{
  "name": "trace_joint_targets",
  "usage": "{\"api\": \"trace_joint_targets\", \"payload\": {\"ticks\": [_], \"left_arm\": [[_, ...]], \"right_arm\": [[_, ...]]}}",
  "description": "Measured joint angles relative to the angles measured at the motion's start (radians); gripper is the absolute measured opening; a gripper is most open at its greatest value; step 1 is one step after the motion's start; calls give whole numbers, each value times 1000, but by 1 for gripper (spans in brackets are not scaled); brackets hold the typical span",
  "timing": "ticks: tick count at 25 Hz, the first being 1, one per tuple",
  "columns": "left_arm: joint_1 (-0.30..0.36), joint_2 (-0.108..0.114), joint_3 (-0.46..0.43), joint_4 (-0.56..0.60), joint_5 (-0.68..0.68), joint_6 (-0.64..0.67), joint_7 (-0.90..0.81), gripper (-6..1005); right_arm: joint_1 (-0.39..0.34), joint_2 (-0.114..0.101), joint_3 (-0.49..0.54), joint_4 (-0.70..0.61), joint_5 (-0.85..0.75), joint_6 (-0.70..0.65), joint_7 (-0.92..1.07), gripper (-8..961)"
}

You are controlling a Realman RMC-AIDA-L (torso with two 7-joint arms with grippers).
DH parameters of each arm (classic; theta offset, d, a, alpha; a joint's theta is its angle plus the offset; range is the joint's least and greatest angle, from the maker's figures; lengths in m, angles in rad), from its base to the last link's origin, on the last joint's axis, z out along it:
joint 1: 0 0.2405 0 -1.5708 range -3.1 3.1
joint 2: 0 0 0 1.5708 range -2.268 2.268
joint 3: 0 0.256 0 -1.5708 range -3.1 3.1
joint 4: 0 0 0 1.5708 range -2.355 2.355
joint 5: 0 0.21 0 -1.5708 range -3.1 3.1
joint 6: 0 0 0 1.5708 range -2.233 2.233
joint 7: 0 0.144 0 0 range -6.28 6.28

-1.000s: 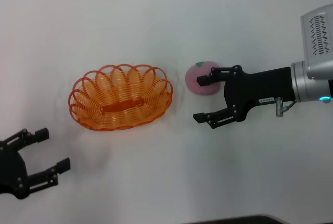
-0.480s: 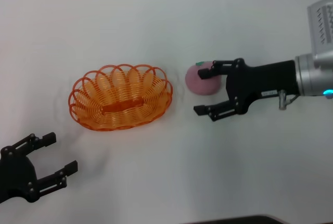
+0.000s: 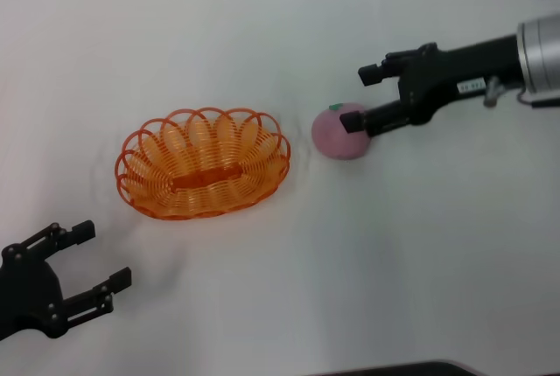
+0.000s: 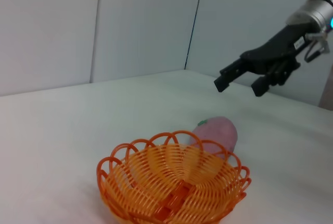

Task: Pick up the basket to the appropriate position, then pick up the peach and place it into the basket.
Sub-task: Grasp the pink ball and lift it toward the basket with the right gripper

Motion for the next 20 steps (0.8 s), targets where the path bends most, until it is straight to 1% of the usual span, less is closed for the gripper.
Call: {"api": "trace_joint_targets", "payload": {"ticks": [2, 4, 8, 11, 15, 20], "left_arm": [[0, 0, 0, 0, 2, 0, 0, 821], [-1, 0, 1, -1, 4, 0, 0, 820], [-3, 0, 2, -3, 5, -1, 0, 818], [-3, 0, 2, -4, 5, -1, 0, 817], [-1, 1, 2, -4, 5, -1, 1, 815], [-1, 1, 7, -5, 5, -1, 1, 812]], "right_arm": [[45, -4, 8, -28, -69, -21, 85, 937], [87, -3, 21, -53, -141, -49, 128, 937], [188, 12, 25, -99, -321, -87, 191, 937], [243, 21, 6, -105, -410, -99, 205, 936], [279, 29, -62, -109, -468, -105, 225, 936], [286, 32, -110, -76, -473, -63, 257, 936]]}}
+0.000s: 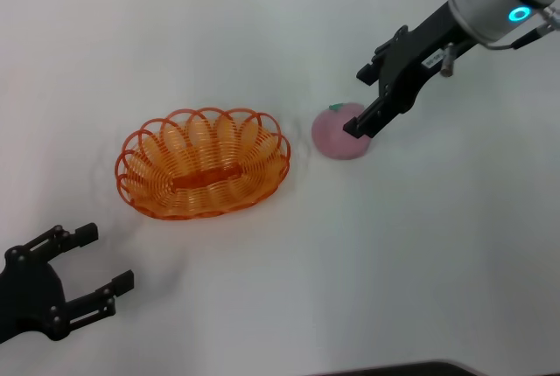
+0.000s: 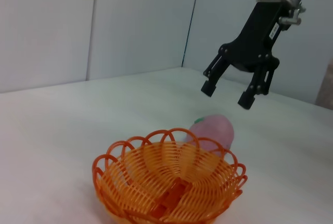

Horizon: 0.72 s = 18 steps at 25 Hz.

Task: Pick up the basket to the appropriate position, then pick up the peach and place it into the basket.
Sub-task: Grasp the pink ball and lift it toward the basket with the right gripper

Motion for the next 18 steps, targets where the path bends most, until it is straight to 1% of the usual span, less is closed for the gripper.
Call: {"api": "trace_joint_targets", "payload": {"ticks": [8, 14, 18], "left_arm": [[-3, 0, 2, -1, 0, 0, 0, 808], [-4, 0, 2, -1, 0, -1, 0, 805], [-4, 0, 3, -1, 0, -2, 0, 803]], "right_arm": [[8, -10, -20, 130, 16, 120, 9, 935], [33, -11, -31, 215, 16, 172, 4, 935], [42, -12, -37, 238, 16, 185, 2, 934]]}}
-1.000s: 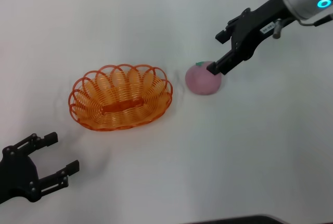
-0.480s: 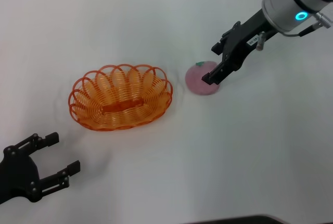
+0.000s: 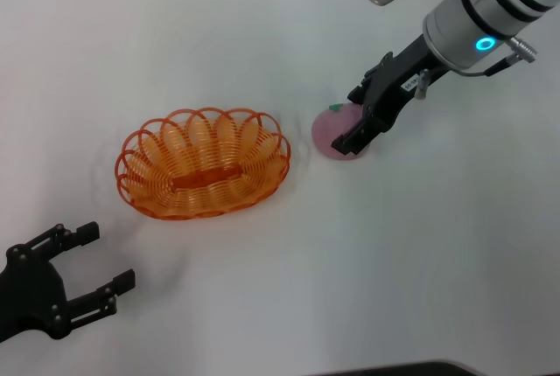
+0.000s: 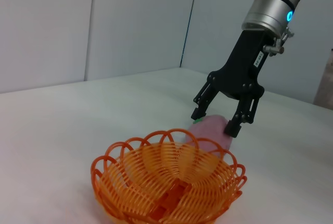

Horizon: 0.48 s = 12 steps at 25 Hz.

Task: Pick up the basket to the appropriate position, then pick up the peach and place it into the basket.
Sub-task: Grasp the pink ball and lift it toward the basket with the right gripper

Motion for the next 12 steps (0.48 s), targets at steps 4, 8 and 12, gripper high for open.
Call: {"api": "trace_joint_targets", "payload": {"ticks": [4, 8, 12], "left_arm": [[0, 0, 0, 0, 1, 0, 0, 801], [0, 0, 0, 0, 1, 0, 0, 799], [0, 0, 0, 0, 1, 0, 0, 797]], "right_arm": [[2, 0, -15, 10, 0, 11, 7, 934], [-1, 1, -22, 11, -1, 24, 16, 895], [-2, 1, -25, 11, -2, 31, 19, 738]]}}
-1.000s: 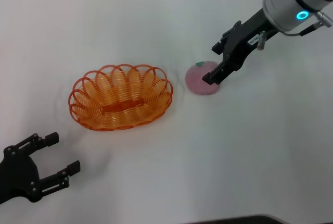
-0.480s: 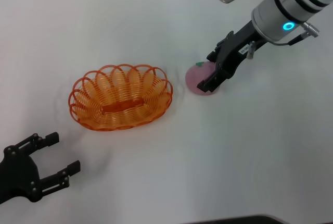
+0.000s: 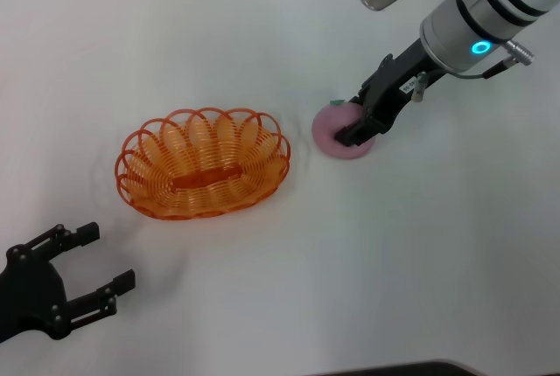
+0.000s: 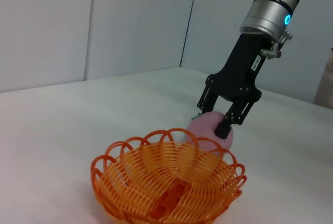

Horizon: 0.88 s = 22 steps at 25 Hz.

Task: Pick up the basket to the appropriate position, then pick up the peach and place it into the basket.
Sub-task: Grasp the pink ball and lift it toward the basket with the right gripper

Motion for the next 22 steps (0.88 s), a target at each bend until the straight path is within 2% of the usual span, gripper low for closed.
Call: {"api": "trace_joint_targets", "payload": {"ticks": [5, 11, 22], "left_arm": [[0, 0, 0, 0, 0, 0, -1, 795], [-1, 0, 1, 0, 0, 0, -4, 792], [-2, 0, 3, 0, 0, 0, -10, 791]], "right_arm": [[-1, 0, -7, 0, 0, 1, 0, 486], [-1, 0, -8, 0, 0, 2, 0, 342], [0, 0, -8, 0, 0, 2, 1, 253]]}}
